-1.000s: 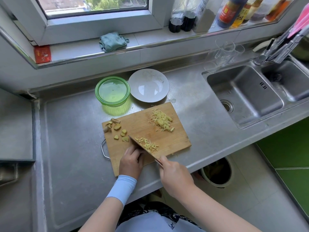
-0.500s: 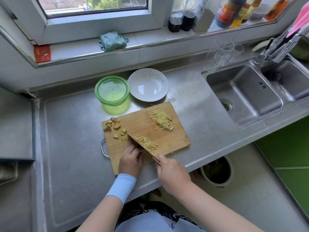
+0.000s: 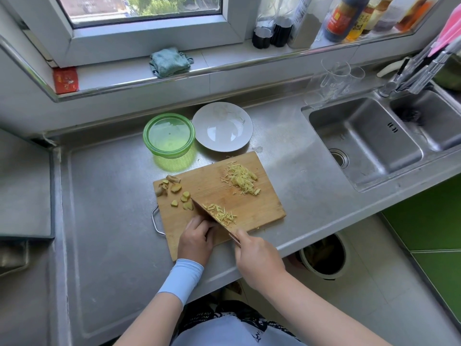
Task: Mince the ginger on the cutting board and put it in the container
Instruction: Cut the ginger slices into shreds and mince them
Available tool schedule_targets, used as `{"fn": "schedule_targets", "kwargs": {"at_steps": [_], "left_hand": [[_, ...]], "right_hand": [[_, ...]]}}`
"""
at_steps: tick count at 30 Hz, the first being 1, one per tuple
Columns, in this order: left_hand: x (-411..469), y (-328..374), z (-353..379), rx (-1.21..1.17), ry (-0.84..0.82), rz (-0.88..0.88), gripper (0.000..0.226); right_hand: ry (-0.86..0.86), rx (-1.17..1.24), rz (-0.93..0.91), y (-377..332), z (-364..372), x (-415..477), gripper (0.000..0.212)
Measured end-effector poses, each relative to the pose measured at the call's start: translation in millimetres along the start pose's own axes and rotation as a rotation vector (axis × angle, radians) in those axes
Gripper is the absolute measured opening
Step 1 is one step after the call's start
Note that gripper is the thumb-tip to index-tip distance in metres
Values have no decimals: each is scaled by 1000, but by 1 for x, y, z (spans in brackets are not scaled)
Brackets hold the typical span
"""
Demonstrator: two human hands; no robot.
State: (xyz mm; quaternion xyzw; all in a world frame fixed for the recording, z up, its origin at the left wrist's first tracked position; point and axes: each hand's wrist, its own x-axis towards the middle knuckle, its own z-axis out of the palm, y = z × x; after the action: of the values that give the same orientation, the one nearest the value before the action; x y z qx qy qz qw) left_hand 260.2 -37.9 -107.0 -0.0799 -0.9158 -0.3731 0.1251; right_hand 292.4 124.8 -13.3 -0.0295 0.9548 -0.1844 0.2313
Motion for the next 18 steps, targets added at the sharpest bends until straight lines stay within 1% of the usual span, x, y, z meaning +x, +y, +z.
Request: {"fn": "schedule_targets", "kwargs": {"at_steps": [4,6,9,11,14,16,18], "left_hand": [[-1,-2,1,-1,-17,-41,6],[-1,-5,3,-10,-21,-36,10],[-1,-5,3,-7,-33,-13,15],[0,-5,3,-3,-48,-19,18],[0,-3,2,3,-25,-14,7],[1,-1,0,3,-13,-10,19],[1,0,-1,-8,-9,-13,21]], "right_hand": [[6,8,-14,3,-2,-7,7],[-3,4,-8,8,-2,-17,6],[-17,-33,3,12,-2,-28,12],[-24,-42,6,10,-1,-23,11],[-19,-27,4,3,0,-6,6],[-11,-8,-8,-2,0,0,6],[0,2,-21,-2,-1,-2,7]]}}
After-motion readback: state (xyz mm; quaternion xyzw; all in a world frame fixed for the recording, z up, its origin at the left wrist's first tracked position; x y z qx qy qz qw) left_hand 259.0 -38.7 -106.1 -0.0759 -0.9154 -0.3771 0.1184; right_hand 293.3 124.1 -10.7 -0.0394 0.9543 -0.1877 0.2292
